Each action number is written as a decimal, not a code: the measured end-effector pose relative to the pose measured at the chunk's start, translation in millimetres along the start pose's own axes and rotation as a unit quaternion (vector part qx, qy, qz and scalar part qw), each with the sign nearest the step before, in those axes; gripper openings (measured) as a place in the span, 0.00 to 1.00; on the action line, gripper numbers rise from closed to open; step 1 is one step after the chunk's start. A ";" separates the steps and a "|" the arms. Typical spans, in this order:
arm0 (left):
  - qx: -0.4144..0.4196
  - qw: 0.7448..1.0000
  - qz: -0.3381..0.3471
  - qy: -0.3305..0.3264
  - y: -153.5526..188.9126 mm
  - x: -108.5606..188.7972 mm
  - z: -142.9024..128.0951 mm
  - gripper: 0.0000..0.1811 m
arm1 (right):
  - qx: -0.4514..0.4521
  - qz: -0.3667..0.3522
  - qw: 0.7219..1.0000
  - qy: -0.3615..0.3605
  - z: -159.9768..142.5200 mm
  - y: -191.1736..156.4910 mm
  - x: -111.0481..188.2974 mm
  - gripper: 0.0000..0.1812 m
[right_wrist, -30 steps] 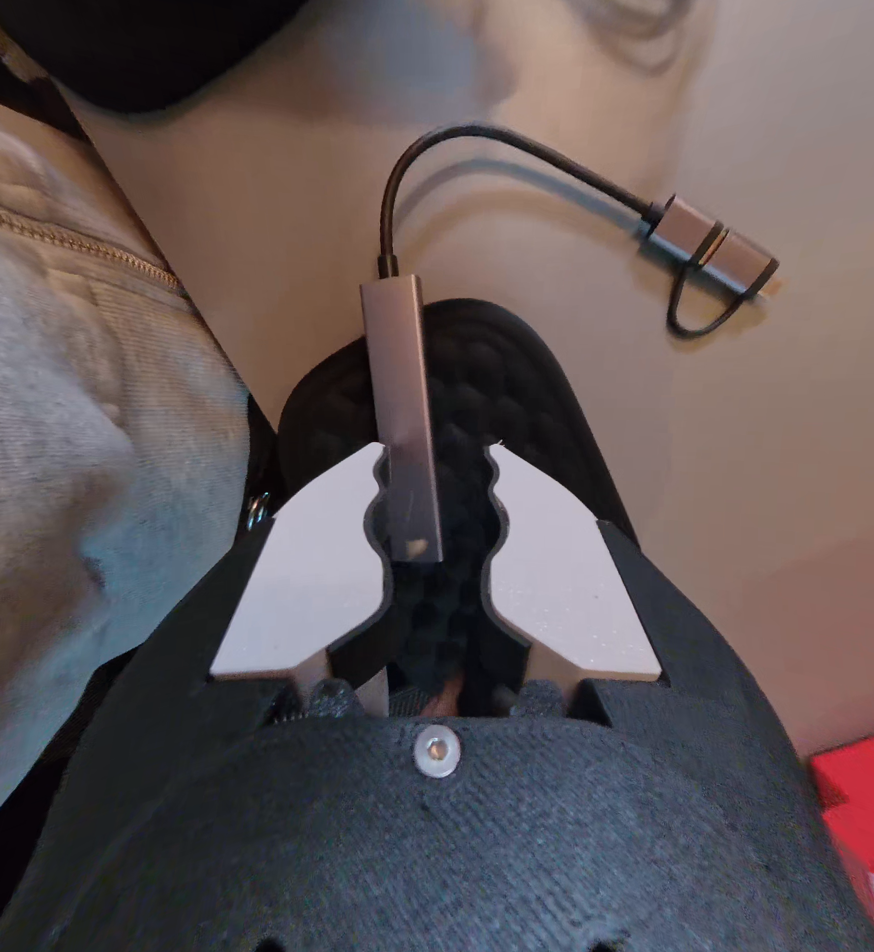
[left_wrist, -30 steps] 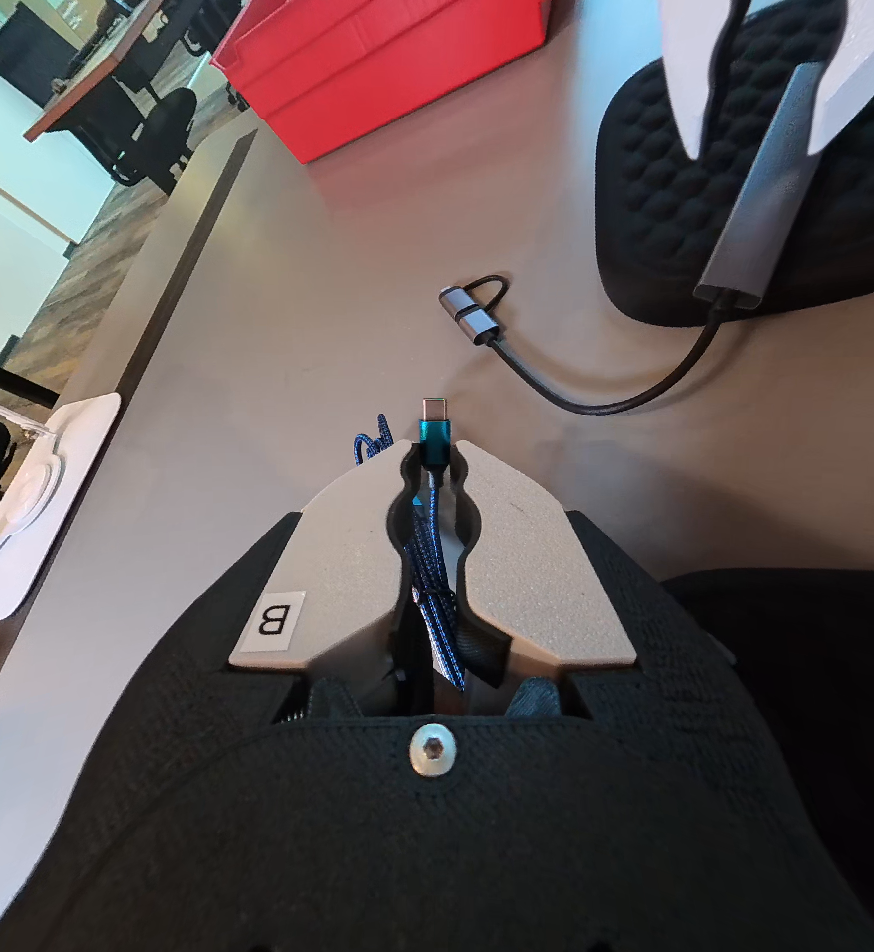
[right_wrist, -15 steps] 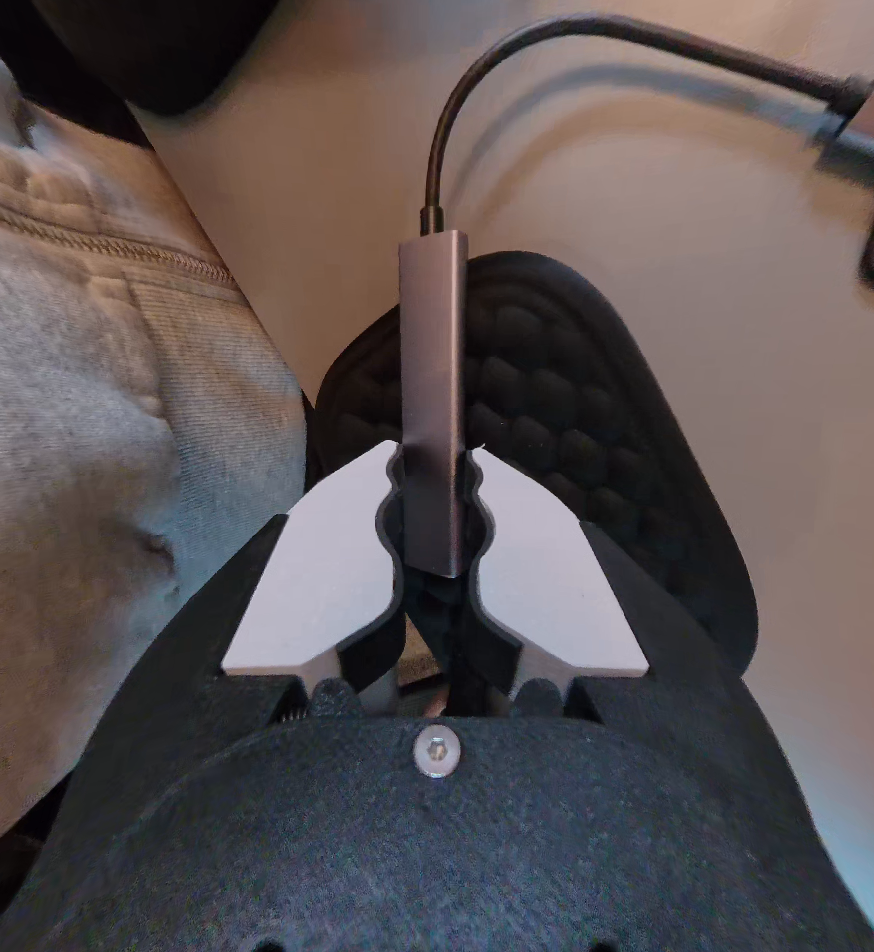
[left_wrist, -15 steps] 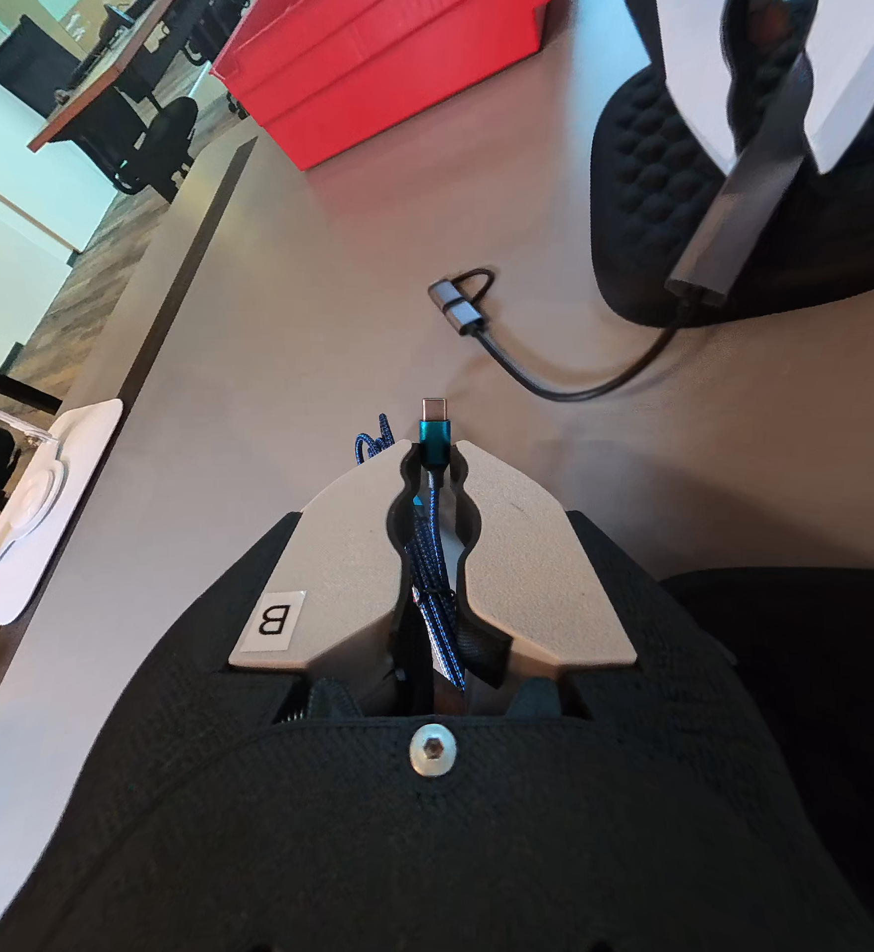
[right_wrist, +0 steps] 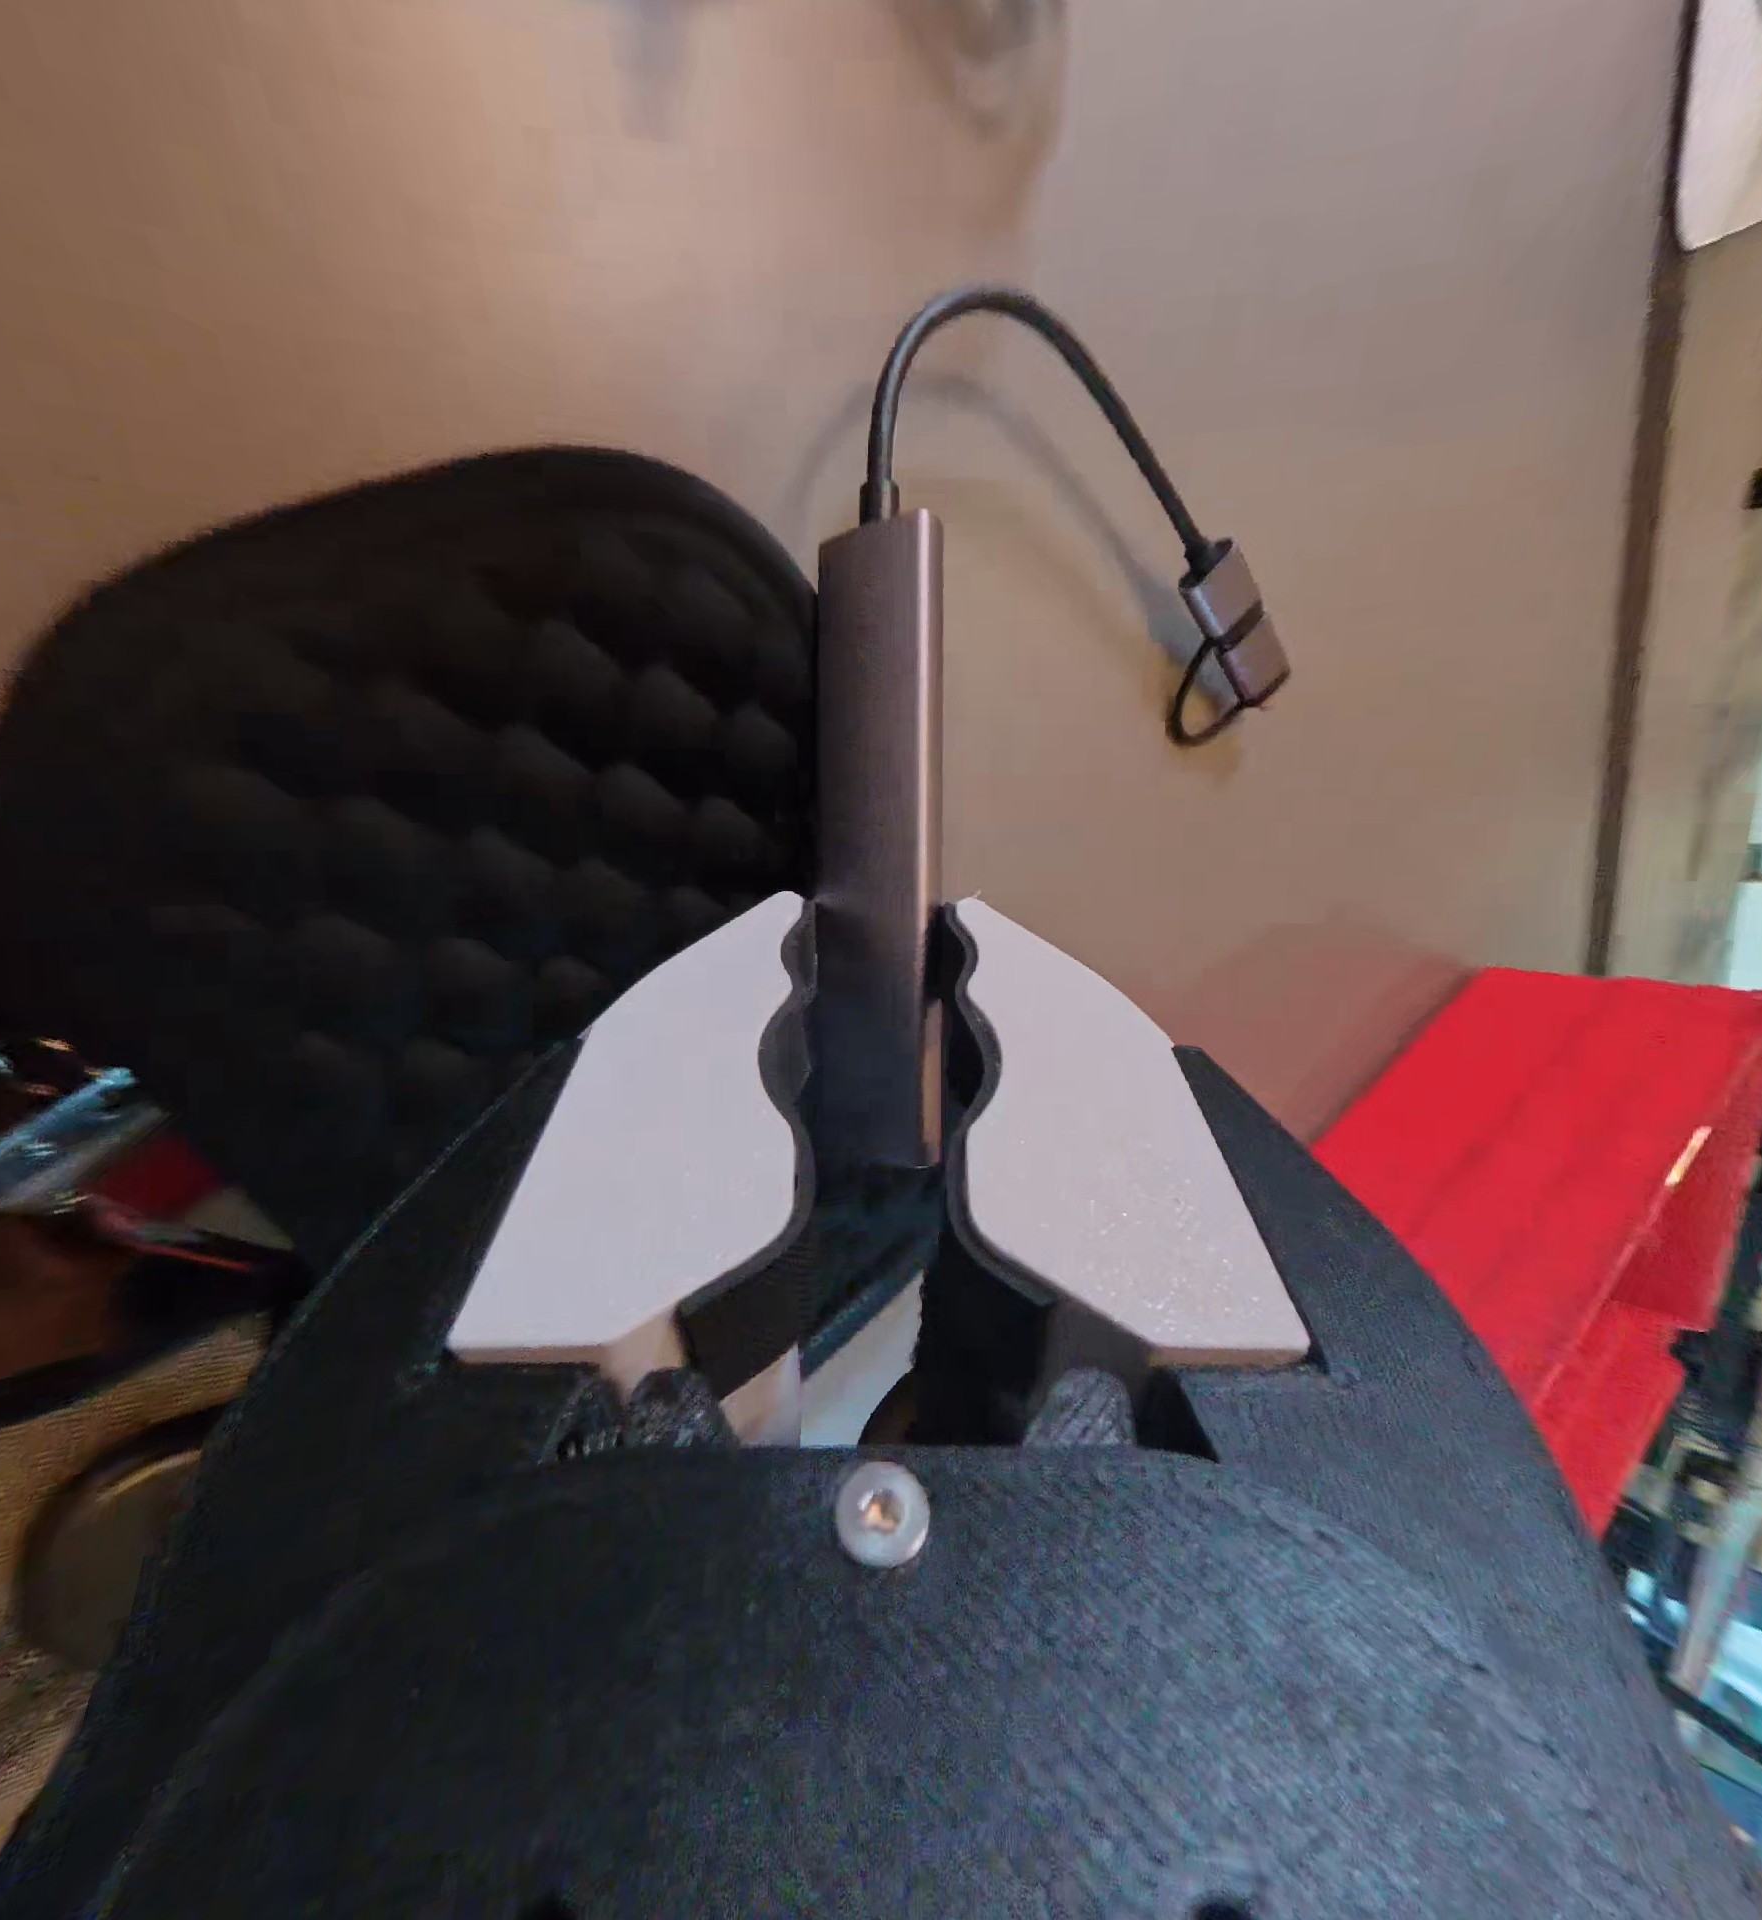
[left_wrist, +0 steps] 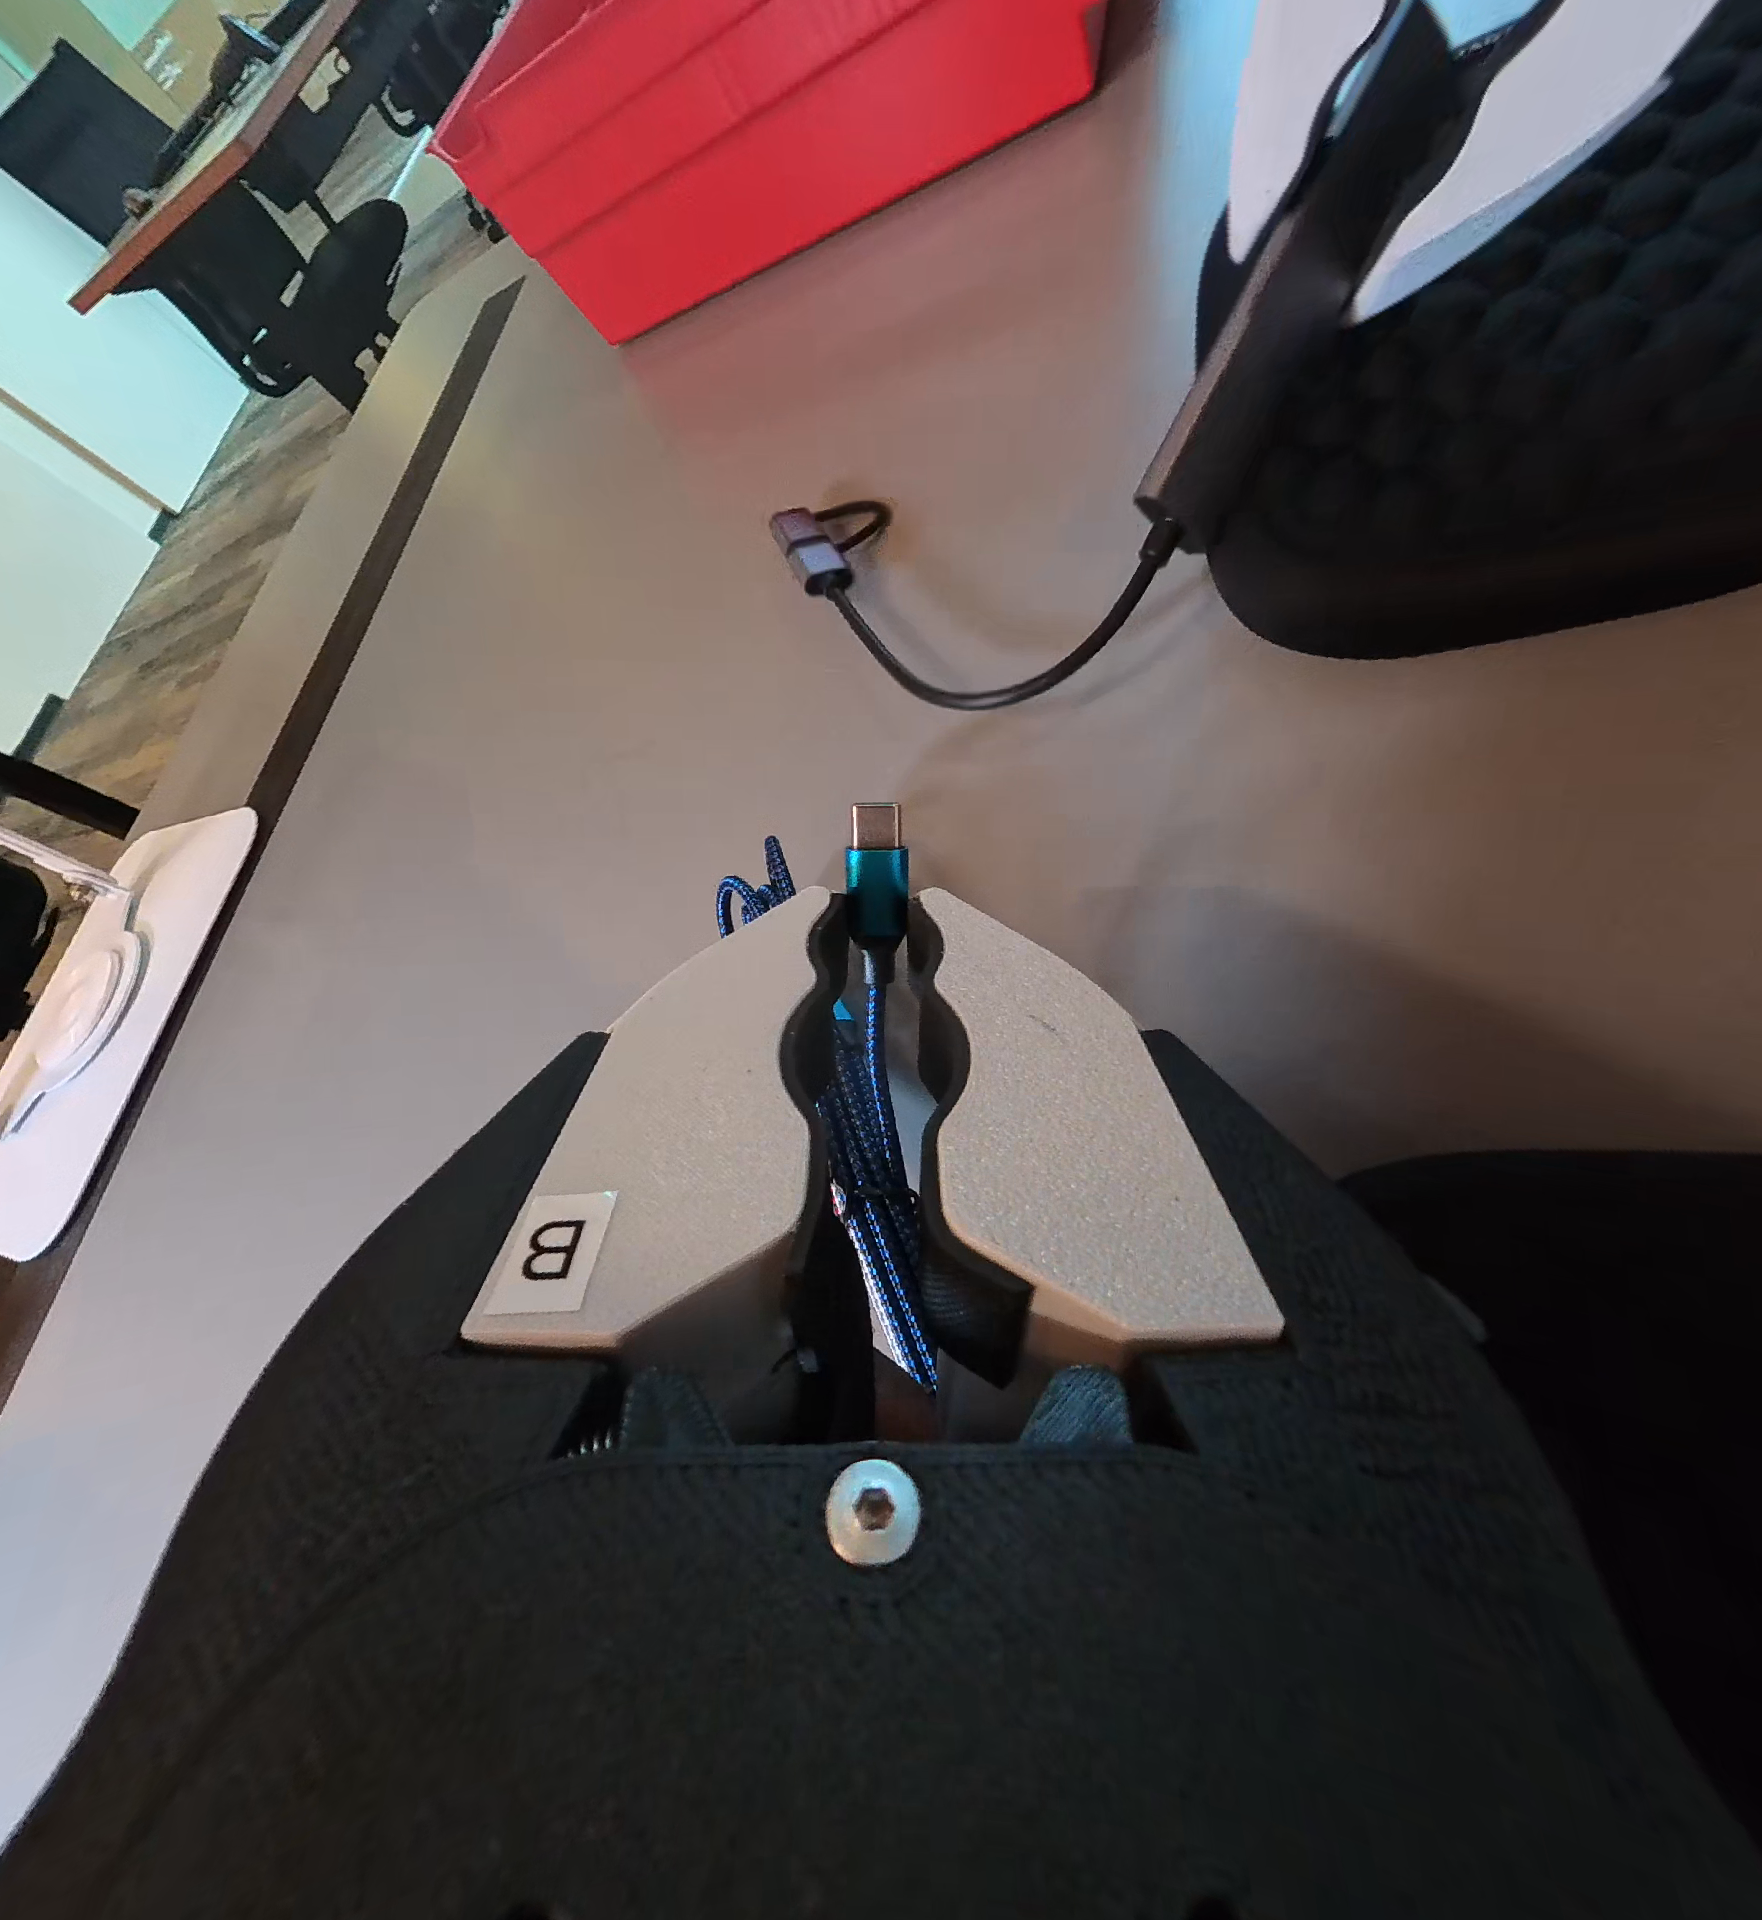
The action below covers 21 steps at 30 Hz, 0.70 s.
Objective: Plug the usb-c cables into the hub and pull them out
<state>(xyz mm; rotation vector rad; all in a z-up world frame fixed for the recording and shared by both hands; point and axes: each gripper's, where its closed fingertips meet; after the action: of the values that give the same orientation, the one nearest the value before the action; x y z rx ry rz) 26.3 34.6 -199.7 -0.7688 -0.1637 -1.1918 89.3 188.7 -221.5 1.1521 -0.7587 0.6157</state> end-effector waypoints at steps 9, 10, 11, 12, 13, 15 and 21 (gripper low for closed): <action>-0.003 1.000 0.003 0.000 -0.5 0.4 0.1 0.06 | -0.059 0.092 0.994 0.025 9.4 -29.9 12.0 0.13; -0.004 1.000 0.004 0.000 -0.5 0.5 0.1 0.06 | -0.066 0.107 0.991 0.034 12.8 -33.3 13.9 0.13; -0.004 1.000 0.004 0.000 -0.6 0.4 0.0 0.06 | -0.066 0.118 0.990 0.044 16.6 -37.1 16.0 0.13; -0.004 1.000 0.003 0.000 -0.4 0.4 0.0 0.06 | -0.055 0.122 0.990 0.051 19.4 -40.8 17.8 0.13; -0.004 1.000 0.003 0.000 -0.4 0.4 -0.1 0.06 | -0.033 0.118 0.991 0.053 20.4 -43.2 18.4 0.13; -0.005 1.000 0.003 0.000 -0.4 0.3 0.0 0.06 | 0.020 0.086 0.994 0.058 22.8 -42.6 18.2 0.12; -0.005 1.000 0.003 0.003 -1.0 1.0 0.6 0.06 | 0.125 -0.108 0.986 0.020 16.0 9.0 8.5 0.12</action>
<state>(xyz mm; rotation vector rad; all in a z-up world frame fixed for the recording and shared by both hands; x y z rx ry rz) 25.9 34.0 -198.3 -0.7737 -0.1512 -1.1901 84.2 176.5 -206.2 1.4272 -0.5232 0.5591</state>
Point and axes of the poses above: each gripper's, where its closed fingertips meet, x back along the fingers, z out of its top, y = z × x across the jaws, and after that the axes turned 2 degrees about -y, right-handed
